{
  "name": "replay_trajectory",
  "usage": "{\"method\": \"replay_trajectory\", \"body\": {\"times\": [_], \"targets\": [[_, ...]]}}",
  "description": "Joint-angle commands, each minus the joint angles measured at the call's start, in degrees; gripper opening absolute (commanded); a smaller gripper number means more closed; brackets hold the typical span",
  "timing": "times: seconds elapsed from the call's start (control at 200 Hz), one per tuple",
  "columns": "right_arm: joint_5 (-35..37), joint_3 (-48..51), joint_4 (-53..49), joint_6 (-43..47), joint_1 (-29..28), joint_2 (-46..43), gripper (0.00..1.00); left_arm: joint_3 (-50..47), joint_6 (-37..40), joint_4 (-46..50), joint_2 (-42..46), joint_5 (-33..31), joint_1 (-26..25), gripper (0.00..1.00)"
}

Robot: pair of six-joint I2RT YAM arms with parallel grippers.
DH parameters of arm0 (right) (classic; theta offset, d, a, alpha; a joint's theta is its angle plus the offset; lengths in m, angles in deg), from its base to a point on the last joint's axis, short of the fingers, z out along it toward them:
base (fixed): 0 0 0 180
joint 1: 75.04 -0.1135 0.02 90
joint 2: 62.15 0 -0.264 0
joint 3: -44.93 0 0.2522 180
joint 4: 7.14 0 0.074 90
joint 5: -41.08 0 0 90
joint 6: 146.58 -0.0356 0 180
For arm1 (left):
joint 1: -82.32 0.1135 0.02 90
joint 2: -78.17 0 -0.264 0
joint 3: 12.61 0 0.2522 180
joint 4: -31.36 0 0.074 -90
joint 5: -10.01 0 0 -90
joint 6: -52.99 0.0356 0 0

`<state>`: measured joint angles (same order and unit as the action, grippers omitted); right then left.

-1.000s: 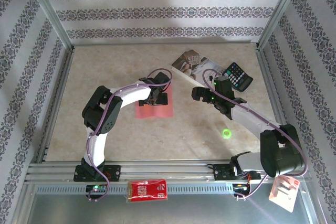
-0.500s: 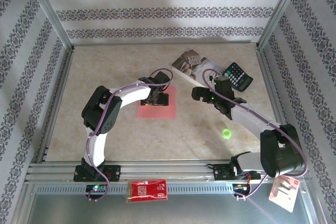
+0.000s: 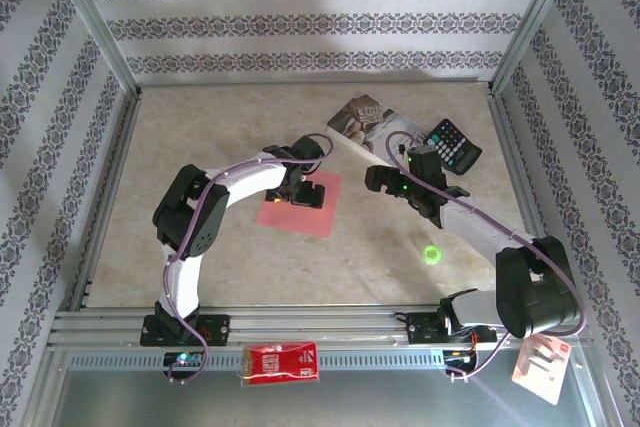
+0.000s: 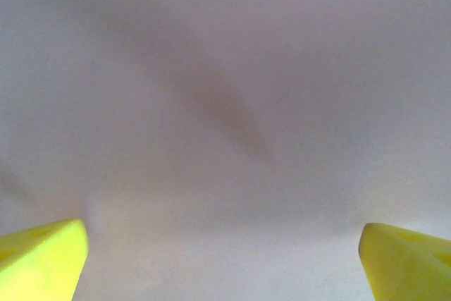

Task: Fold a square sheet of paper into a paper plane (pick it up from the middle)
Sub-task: First fold the square sheet of paper in half at the center of the table.

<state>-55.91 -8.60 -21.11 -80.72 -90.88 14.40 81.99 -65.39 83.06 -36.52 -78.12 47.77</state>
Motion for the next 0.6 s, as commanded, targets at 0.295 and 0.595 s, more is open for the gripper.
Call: {"method": "replay_trajectory", "body": {"times": [0.295,0.595], "targets": [[-0.9,-0.2,0.2,-0.7,0.5,1.6,0.98,9.3,-4.5,6.4,-5.1,-5.1,-1.5,1.0],[-1.0,-0.3,0.5,-0.8,0.8,2.9,0.98,6.8,-3.0,6.5,-4.9,-4.2,-1.1,1.0]]}}
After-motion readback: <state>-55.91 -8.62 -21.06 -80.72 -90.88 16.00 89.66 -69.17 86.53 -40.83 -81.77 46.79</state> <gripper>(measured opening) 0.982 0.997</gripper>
